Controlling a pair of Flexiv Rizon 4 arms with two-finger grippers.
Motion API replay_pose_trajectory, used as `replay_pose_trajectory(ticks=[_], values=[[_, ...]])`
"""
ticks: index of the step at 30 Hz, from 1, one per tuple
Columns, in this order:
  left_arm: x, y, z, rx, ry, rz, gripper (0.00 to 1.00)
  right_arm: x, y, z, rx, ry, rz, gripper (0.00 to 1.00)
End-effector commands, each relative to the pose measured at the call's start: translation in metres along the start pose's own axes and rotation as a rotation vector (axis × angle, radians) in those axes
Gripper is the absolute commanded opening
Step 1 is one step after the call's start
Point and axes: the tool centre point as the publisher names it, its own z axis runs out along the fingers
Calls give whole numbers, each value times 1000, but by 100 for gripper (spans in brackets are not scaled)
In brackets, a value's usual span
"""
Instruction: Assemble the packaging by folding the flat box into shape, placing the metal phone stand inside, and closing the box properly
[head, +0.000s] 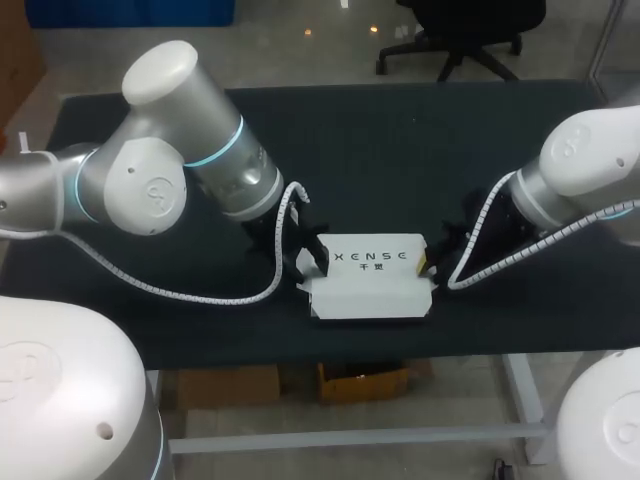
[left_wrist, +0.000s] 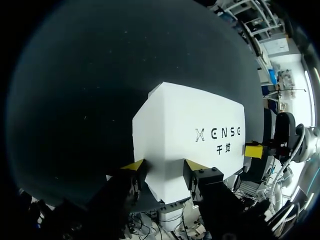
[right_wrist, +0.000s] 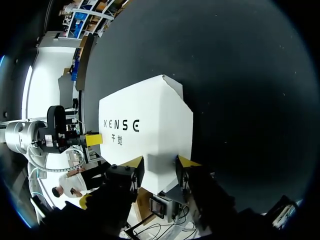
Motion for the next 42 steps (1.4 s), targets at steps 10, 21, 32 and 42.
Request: replay_pose_trajectory(ticks=[10, 21, 32, 42], values=[[1, 0, 1, 1, -2, 1, 44, -1, 0, -1, 6, 5, 0, 33], [1, 2, 1, 13, -9, 0, 50, 1, 0, -3, -6, -5, -7, 38], [1, 5, 2, 34, -6, 23, 57, 1, 2, 1, -37, 4, -50, 38], [1, 6, 4, 66, 12, 42, 60, -1, 2, 4, -31, 33, -33, 38]])
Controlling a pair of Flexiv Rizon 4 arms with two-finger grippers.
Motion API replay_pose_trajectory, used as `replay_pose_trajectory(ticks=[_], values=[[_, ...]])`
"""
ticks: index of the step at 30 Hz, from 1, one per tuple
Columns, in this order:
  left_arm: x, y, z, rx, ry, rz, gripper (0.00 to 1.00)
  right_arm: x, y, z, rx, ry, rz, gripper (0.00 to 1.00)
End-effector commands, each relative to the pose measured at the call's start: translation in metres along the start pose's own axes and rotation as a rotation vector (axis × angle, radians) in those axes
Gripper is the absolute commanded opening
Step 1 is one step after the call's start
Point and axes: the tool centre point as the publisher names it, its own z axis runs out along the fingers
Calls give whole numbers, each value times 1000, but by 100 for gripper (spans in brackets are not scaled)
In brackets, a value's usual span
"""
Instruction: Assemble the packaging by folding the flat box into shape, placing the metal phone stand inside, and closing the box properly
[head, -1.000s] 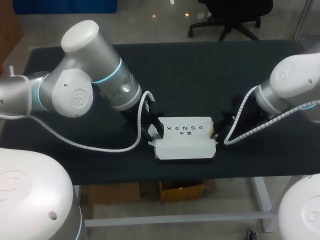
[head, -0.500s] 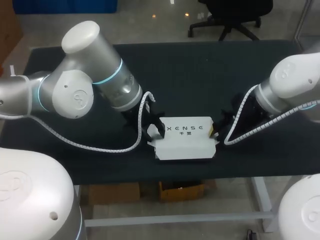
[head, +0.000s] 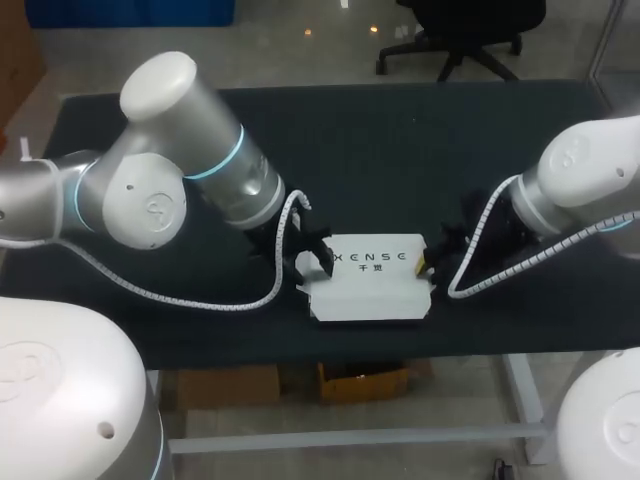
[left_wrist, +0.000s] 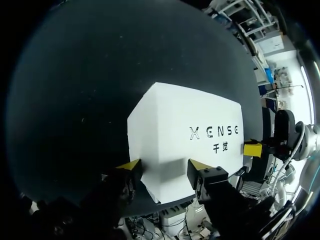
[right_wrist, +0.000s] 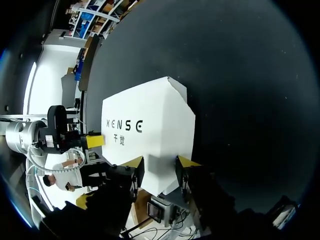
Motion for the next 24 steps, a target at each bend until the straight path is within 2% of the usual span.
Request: replay_pose_trajectory(ticks=[1, 9, 24], values=[[-1, 5, 1, 13, 2, 3, 60, -4, 5, 0, 14, 18, 7, 38], [-2, 6, 4, 21, 1, 12, 62, -6, 5, 1, 28, 28, 13, 38], [-4, 2, 7, 15, 60, 26, 61, -8, 6, 5, 38, 91, -3, 36]])
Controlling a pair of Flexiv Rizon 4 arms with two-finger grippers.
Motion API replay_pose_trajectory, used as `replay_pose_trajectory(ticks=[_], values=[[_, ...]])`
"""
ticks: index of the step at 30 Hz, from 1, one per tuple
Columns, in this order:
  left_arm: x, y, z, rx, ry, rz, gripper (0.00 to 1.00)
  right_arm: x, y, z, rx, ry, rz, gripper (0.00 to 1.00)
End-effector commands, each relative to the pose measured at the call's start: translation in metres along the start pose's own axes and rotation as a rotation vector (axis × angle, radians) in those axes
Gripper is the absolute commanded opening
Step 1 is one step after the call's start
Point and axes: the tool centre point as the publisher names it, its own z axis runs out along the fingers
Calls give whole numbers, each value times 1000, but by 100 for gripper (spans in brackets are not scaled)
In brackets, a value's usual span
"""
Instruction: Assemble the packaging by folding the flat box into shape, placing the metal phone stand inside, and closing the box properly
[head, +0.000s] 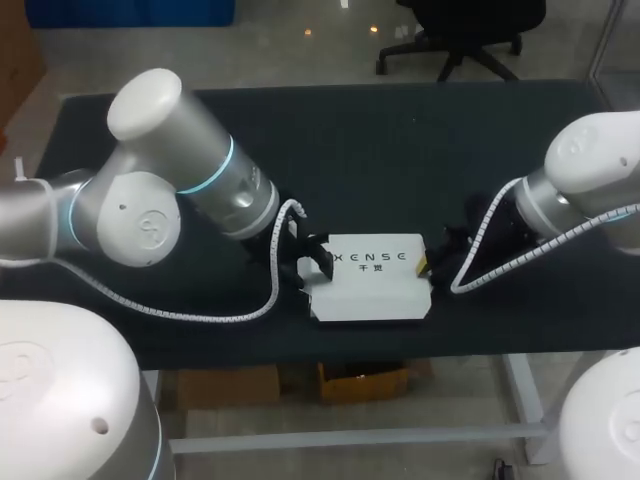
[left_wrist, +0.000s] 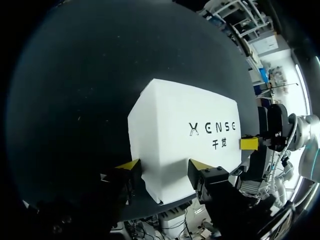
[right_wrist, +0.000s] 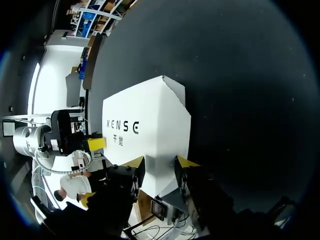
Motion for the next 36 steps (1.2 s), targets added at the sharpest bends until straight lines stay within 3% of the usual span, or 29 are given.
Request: replay_pose_trajectory(ticks=[1, 11, 24, 36], values=[[-3, -2, 4, -15, 18, 2, 61, -3, 4, 1, 9, 36, -3, 36], [-6, -6, 5, -84, 79, 4, 48, -2, 3, 3, 10, 55, -7, 36], [-8, -5, 8, -91, 81, -13, 49, -4, 0, 7, 14, 74, -7, 35], [-4, -3, 8, -96, 96, -12, 49, 8, -2, 7, 8, 93, -30, 37]])
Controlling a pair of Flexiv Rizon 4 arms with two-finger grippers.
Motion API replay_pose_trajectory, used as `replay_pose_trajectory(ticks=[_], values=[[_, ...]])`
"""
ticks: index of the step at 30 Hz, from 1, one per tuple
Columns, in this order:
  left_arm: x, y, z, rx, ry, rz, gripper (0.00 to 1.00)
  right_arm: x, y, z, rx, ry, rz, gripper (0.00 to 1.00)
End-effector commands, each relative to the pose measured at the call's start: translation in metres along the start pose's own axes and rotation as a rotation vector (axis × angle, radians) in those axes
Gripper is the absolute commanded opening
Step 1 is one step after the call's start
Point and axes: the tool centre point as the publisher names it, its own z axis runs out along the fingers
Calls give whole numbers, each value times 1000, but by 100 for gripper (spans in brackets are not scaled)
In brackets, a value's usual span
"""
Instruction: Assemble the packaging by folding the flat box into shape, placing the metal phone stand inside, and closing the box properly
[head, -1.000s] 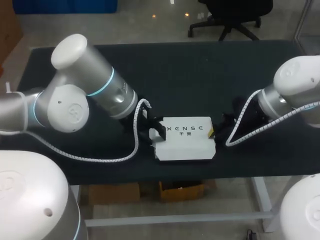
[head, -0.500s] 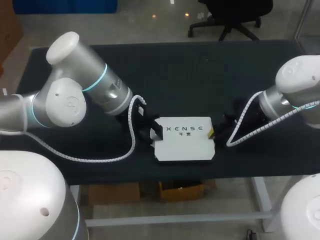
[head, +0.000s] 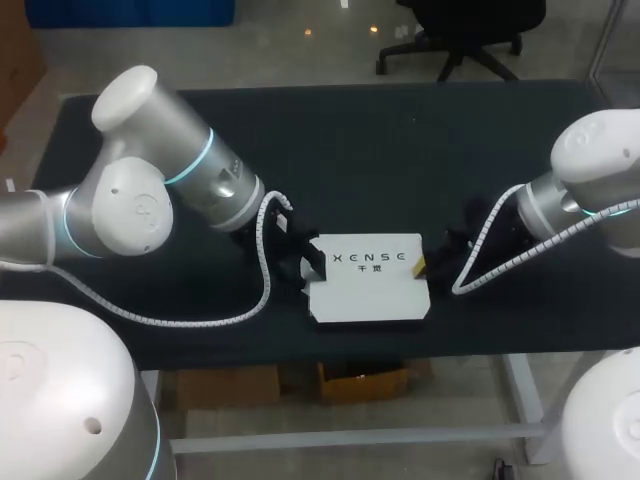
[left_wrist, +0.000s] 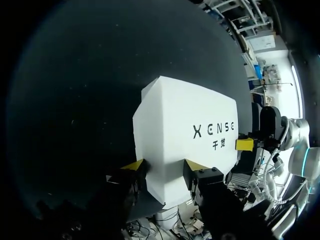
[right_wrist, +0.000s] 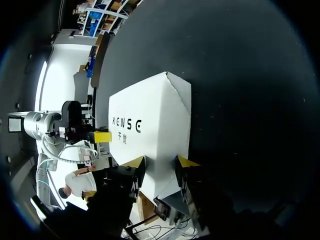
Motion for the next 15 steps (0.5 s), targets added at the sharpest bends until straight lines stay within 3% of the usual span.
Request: replay_pose_trajectory(ticks=[1, 15], values=[[2, 1, 4, -1, 5, 1, 49, 4, -1, 1, 1, 14, -5, 36], [8, 4, -2, -14, -5, -20, 49, 8, -1, 0, 13, 17, 6, 35]])
